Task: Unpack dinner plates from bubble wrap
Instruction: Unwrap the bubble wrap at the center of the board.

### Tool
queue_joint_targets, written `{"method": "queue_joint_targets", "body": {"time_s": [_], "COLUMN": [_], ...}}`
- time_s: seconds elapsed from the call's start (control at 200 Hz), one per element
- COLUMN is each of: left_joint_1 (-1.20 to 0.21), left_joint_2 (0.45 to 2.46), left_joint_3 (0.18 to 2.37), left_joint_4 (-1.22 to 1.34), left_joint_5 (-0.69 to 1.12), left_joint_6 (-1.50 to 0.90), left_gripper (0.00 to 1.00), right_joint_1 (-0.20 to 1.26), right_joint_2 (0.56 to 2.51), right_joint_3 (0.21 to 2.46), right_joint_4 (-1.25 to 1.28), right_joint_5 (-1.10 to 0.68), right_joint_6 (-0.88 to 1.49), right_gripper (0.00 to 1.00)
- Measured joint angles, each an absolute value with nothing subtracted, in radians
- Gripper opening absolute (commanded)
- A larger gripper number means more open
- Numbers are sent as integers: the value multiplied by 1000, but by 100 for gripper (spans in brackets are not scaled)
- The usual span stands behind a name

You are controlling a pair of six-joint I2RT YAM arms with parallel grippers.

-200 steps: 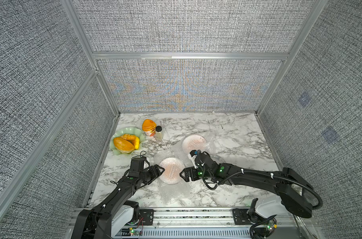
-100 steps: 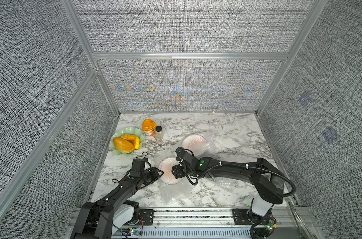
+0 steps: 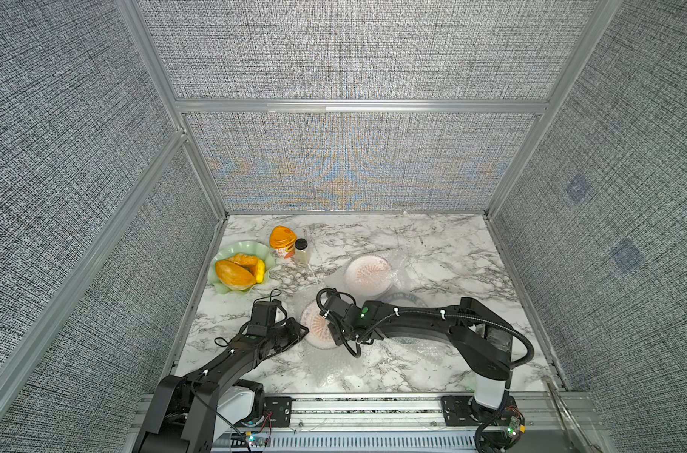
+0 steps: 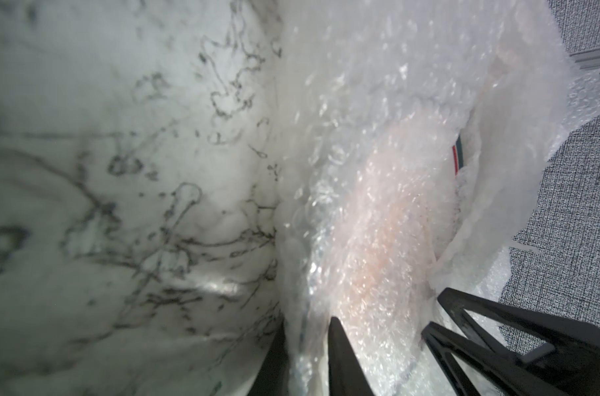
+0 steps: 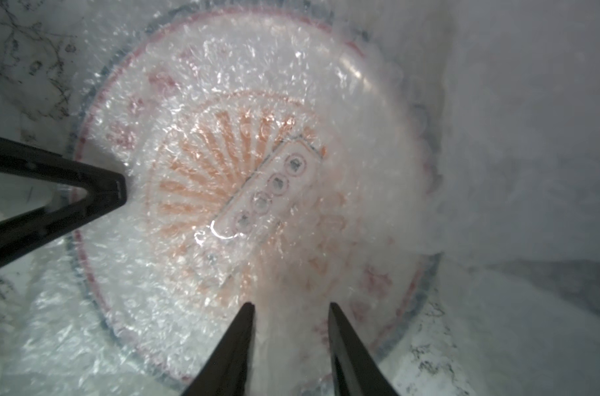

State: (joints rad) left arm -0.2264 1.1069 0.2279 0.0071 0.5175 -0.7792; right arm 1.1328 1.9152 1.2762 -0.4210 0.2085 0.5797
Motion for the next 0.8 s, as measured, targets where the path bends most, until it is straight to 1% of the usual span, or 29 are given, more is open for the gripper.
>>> {"method": "queue_joint_targets", "body": {"time_s": [0.185,0.295,0.4,0.43,0.465,0.485,0.56,0.72,0.77,0.8], "left_joint_1": [-226,-226,-226,-227,-227,-227,-228,-226,-226,-226], "left_joint_2": [1110,1119,1126,1127,1128,1128,1121,1042,1004,981], "left_joint_3": [217,218,229,233,239,242,258,343,386,408], "left_joint_4": [32,36,23,18,14,13,8,-137,-184,-212], "left_joint_5": [526,525,516,513,508,508,505,456,427,406], "left_joint_6": [-786,-786,-786,-785,-784,-782,-778,-767,-767,-768], "left_gripper": [19,19,23,28,38,41,49,51,49,46], "right_joint_1": [1133,1132,1132,1132,1131,1131,1126,1123,1123,1122], "right_joint_2": [1930,1930,1927,1926,1925,1925,1924,1924,1924,1923], "right_joint_3": [1278,1277,1272,1269,1266,1263,1255,1255,1254,1253], "right_joint_4": [-423,-423,-421,-417,-415,-411,-405,-386,-382,-377], "right_joint_5": [218,227,228,227,227,226,213,196,186,179], "right_joint_6": [573,570,566,566,566,566,565,562,562,562], "right_gripper": [8,0,0,0,0,0,0,0,0,0]}}
